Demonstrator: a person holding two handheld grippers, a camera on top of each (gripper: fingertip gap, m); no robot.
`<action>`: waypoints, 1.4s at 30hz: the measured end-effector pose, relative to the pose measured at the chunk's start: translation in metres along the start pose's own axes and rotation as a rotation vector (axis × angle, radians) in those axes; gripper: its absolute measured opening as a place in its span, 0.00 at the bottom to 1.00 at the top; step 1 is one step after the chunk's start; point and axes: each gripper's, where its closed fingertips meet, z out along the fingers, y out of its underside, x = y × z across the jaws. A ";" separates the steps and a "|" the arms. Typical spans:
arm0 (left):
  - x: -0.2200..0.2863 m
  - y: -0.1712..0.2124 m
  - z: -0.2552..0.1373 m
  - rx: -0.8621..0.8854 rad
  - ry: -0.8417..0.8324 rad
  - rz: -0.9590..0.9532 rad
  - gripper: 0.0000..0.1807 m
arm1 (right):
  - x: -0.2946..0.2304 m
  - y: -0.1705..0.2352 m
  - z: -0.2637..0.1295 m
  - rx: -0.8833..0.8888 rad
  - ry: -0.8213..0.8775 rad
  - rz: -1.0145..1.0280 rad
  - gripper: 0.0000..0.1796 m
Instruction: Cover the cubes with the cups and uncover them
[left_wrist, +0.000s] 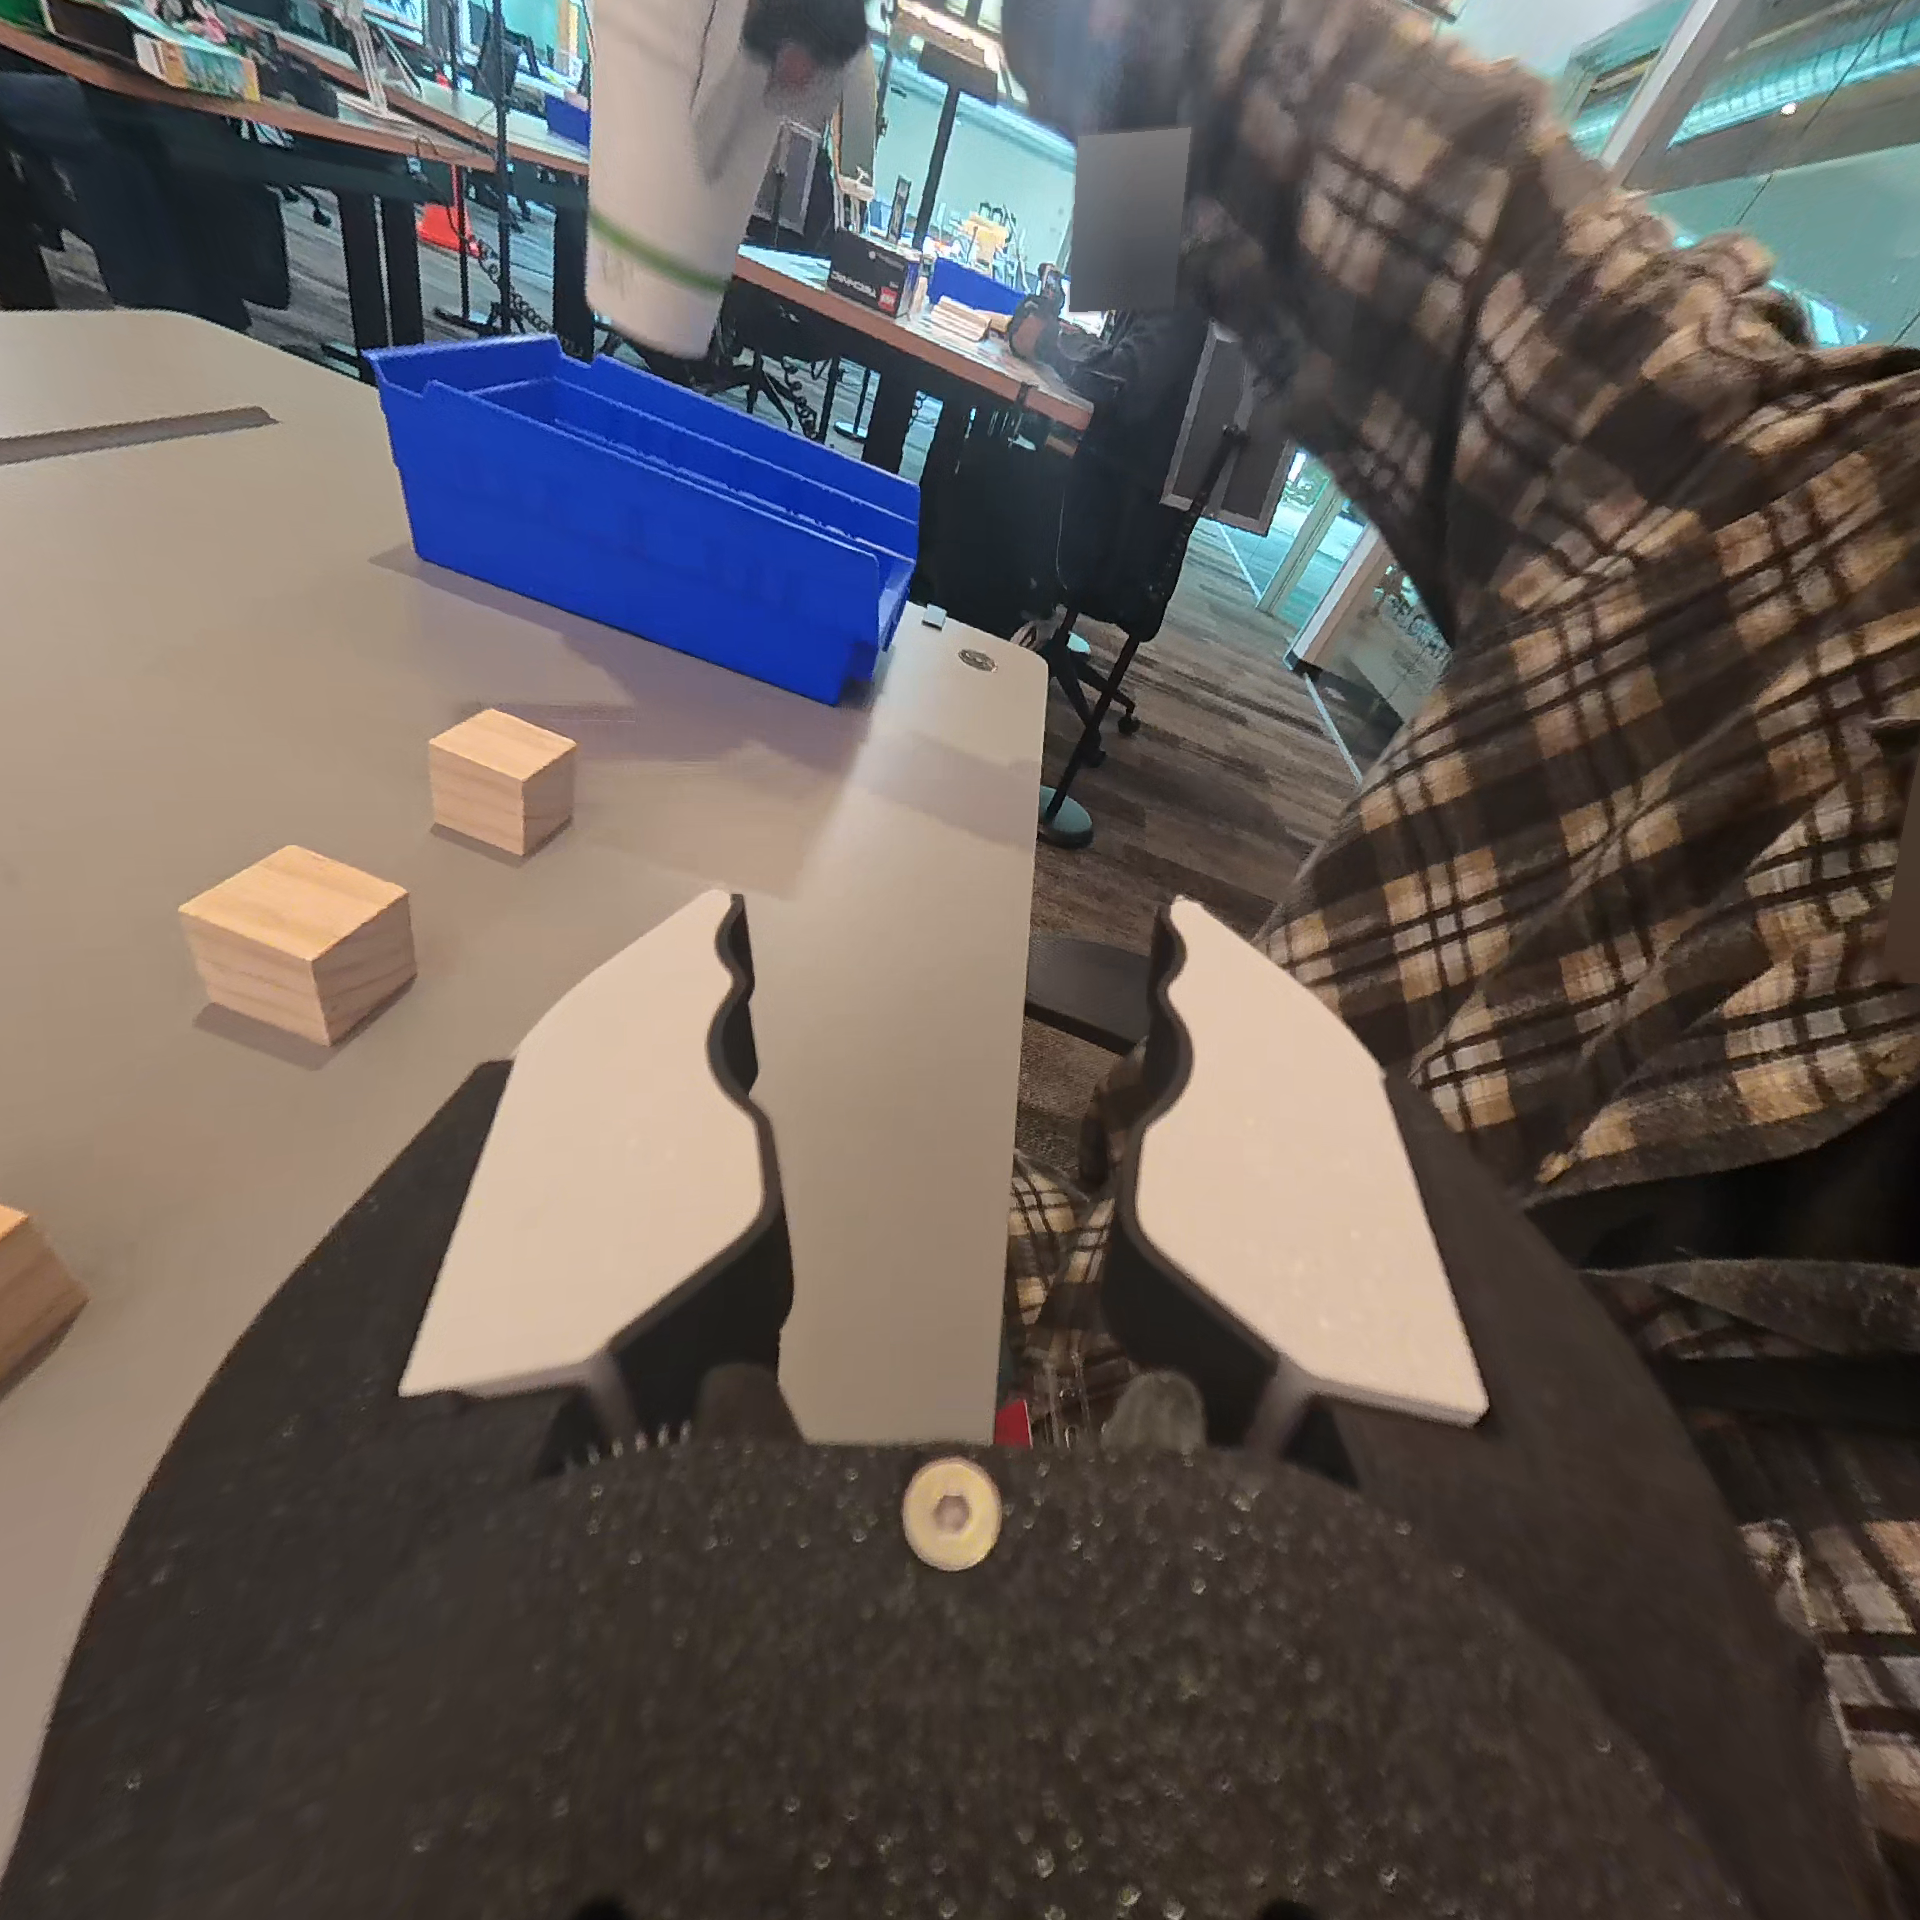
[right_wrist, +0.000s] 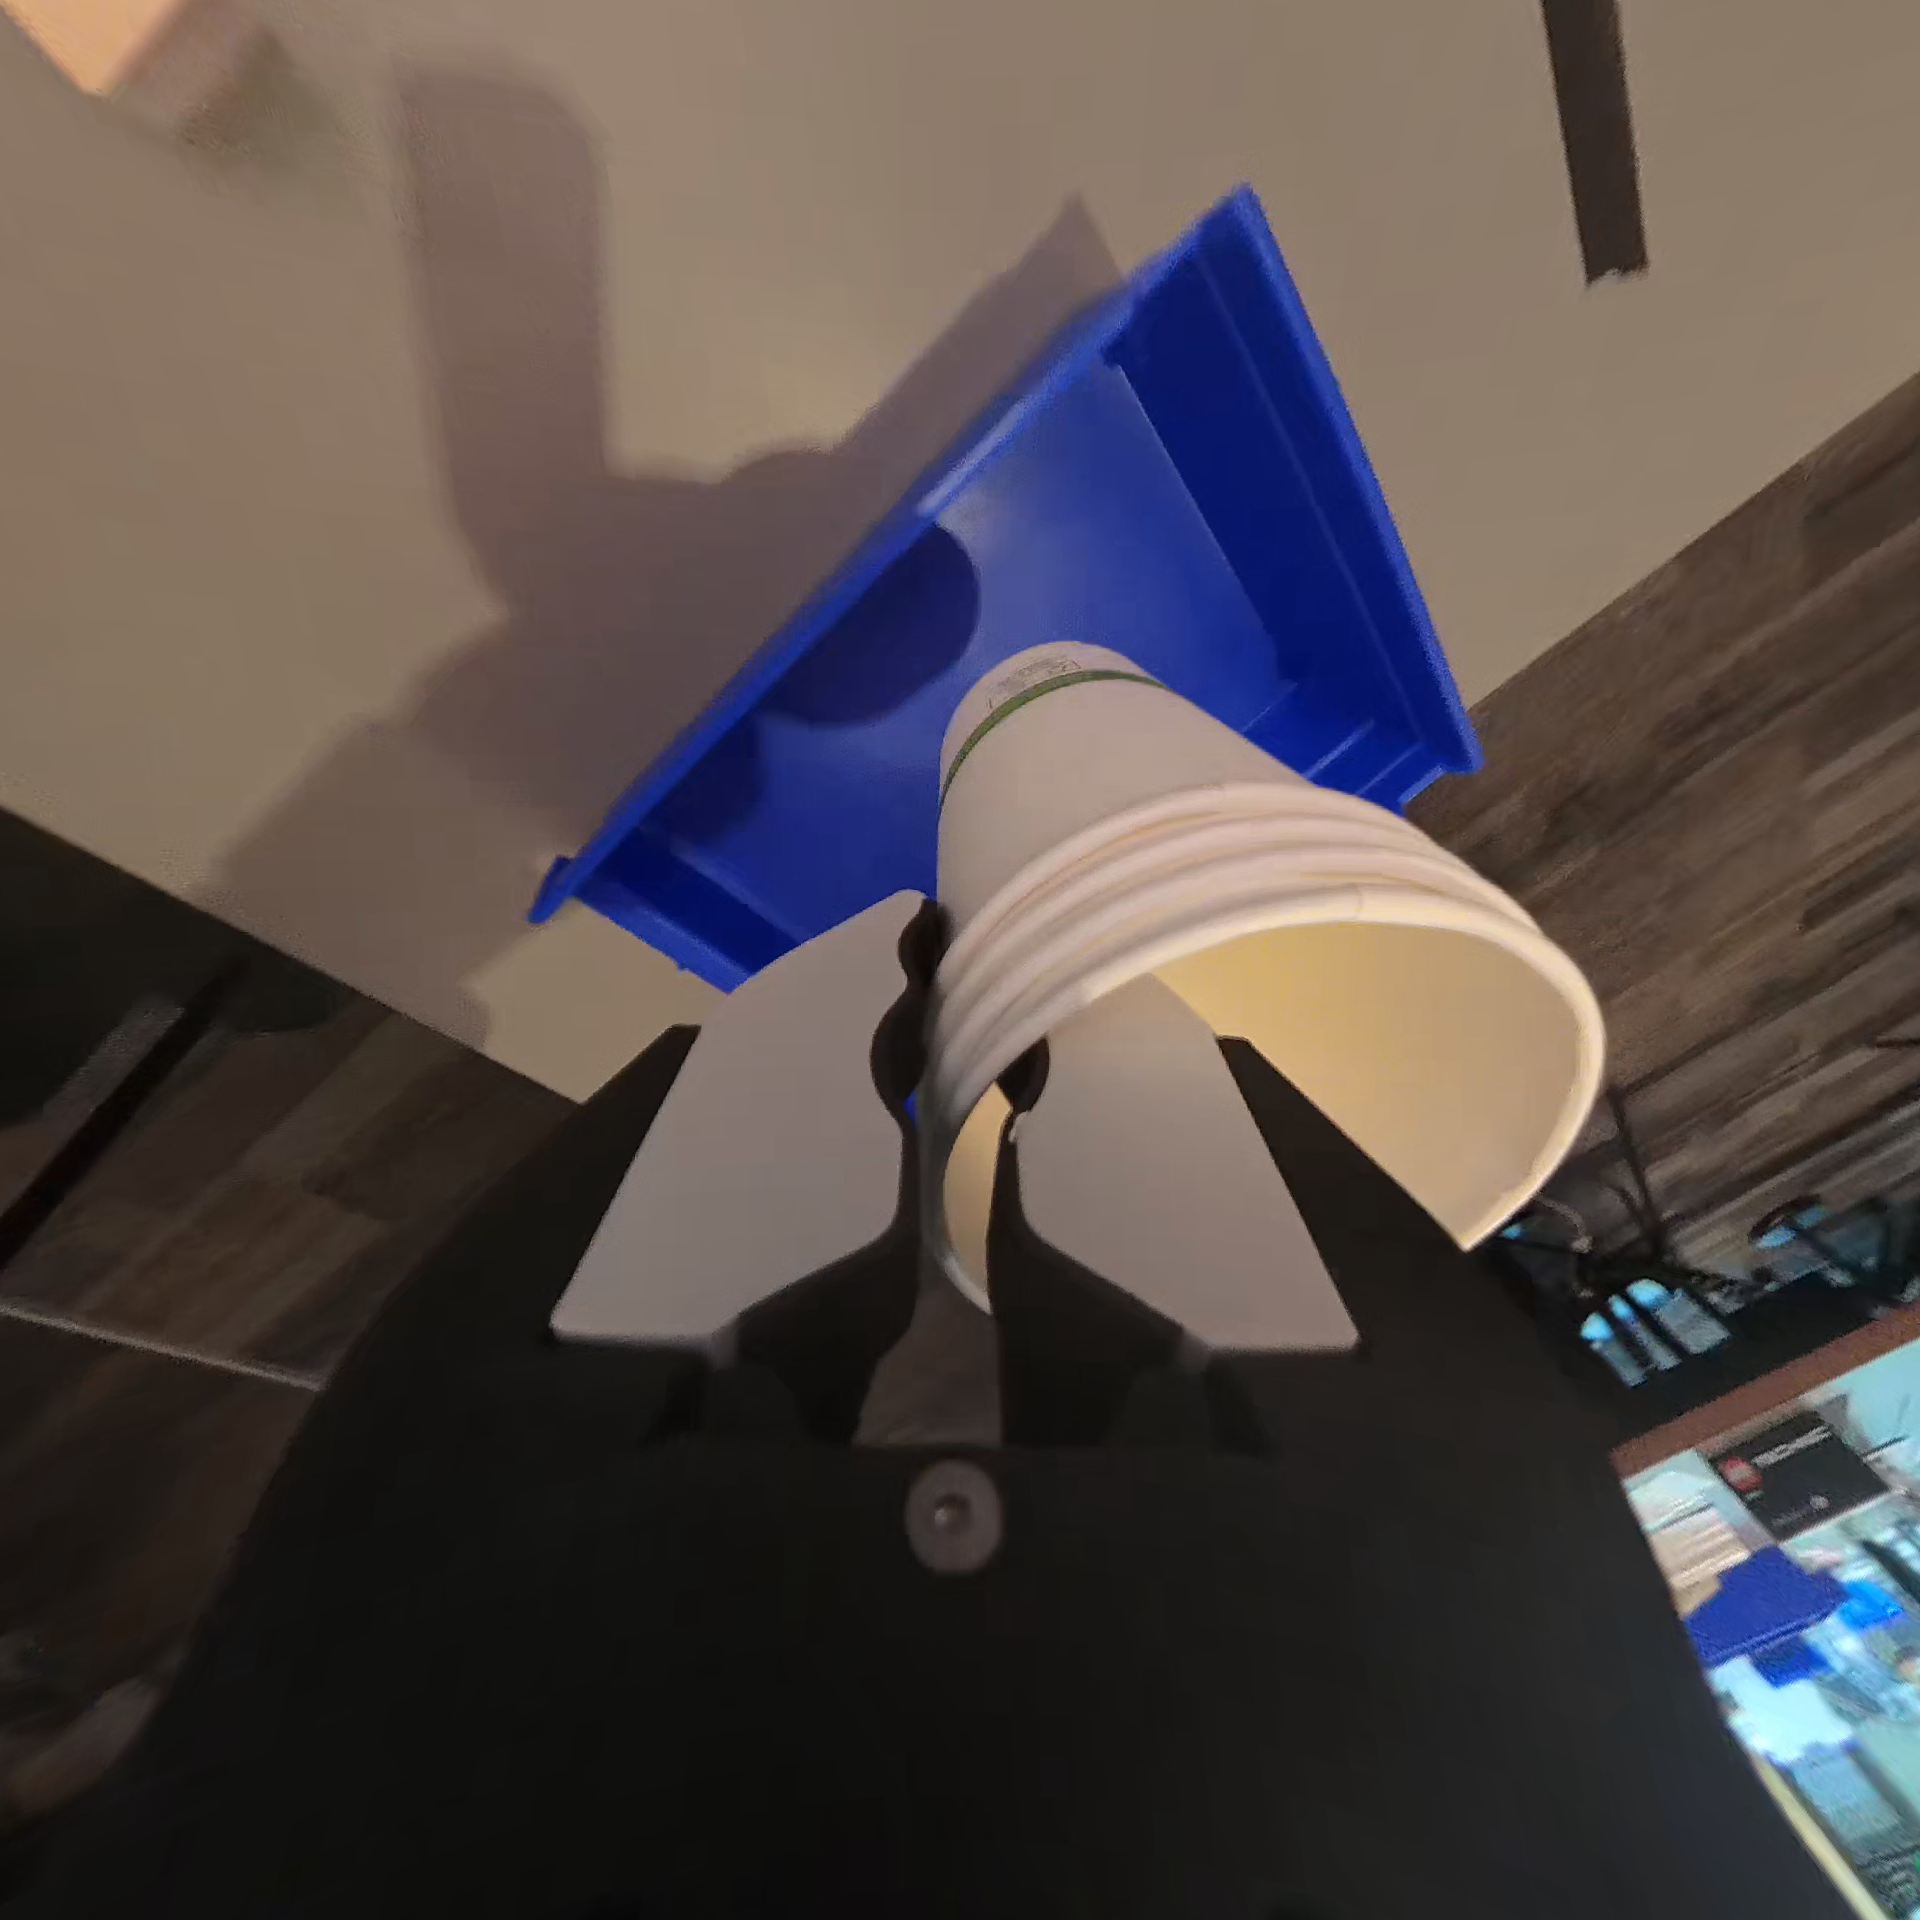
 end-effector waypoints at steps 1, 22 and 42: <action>-0.001 -0.002 -0.001 0.004 -0.002 0.002 0.40 | 0.007 0.002 0.013 -0.017 -0.012 0.023 0.04; -0.018 -0.012 0.001 -0.015 0.018 0.027 0.39 | 0.036 0.002 0.147 -0.094 -0.169 0.188 0.04; 0.003 -0.025 -0.024 0.014 -0.011 0.102 0.40 | 0.019 -0.034 -0.006 0.179 0.079 0.056 0.52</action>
